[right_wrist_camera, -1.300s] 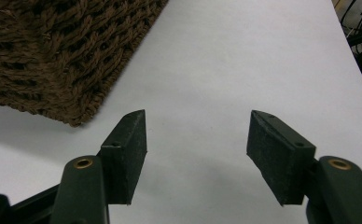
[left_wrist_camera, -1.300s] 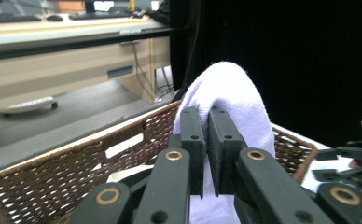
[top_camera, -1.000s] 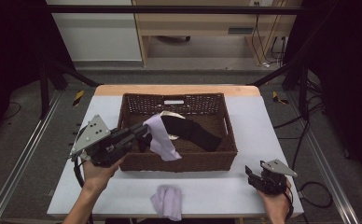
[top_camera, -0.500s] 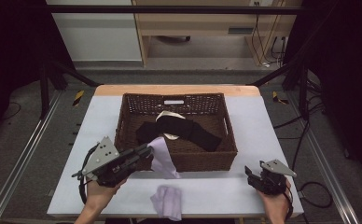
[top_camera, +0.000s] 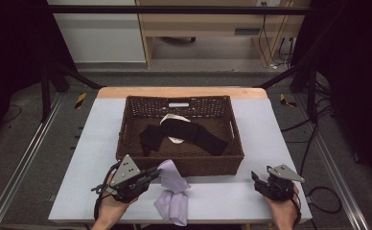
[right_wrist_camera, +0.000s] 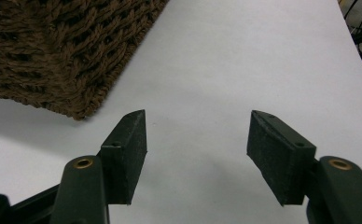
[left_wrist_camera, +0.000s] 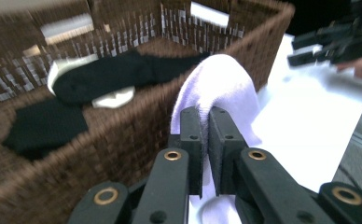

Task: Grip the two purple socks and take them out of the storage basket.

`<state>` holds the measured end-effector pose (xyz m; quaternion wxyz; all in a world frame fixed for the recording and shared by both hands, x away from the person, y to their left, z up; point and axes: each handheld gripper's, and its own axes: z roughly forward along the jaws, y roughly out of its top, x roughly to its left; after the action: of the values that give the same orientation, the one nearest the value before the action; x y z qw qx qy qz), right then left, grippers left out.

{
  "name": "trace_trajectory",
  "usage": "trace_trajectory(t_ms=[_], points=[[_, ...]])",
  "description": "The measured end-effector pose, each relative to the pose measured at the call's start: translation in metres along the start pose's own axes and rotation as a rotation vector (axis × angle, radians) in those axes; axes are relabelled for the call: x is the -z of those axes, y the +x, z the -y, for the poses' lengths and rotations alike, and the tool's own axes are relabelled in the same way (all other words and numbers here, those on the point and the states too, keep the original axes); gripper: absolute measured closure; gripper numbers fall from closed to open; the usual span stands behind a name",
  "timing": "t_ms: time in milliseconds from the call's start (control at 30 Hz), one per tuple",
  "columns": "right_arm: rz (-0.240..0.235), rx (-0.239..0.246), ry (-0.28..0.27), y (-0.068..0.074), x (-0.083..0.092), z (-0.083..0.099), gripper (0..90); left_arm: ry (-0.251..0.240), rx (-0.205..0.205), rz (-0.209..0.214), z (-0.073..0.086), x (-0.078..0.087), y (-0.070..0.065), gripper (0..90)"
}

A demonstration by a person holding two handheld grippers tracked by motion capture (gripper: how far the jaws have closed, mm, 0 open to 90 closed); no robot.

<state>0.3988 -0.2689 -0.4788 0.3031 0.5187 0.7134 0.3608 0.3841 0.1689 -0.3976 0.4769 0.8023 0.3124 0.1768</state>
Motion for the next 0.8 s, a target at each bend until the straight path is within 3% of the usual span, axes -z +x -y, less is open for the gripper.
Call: trace_trajectory(t_ms=[167, 433, 500, 600, 800], points=[[-0.001, 0.002, 0.003, 0.001, 0.0, 0.0, 37.8, 0.066, 0.017, -0.001, 0.014, -0.014, 0.002, 82.9], [-0.003, 0.006, 0.007, 0.002, -0.001, 0.001, 37.8, 0.128, 0.023, -0.009, 0.027, -0.026, 0.006, 80.1], [-0.004, 0.01, 0.008, 0.002, -0.001, 0.001, 37.8, 0.131, 0.021, -0.015, 0.029, -0.027, 0.006, 77.4], [-0.004, 0.009, 0.008, 0.002, -0.001, 0.001, 37.7, 0.132, 0.031, -0.043, 0.03, -0.025, 0.008, 63.8], [-0.004, 0.006, 0.01, 0.0, 0.0, 0.002, 37.5, 0.112, 0.058, -0.071, 0.034, -0.014, 0.016, 59.6]])
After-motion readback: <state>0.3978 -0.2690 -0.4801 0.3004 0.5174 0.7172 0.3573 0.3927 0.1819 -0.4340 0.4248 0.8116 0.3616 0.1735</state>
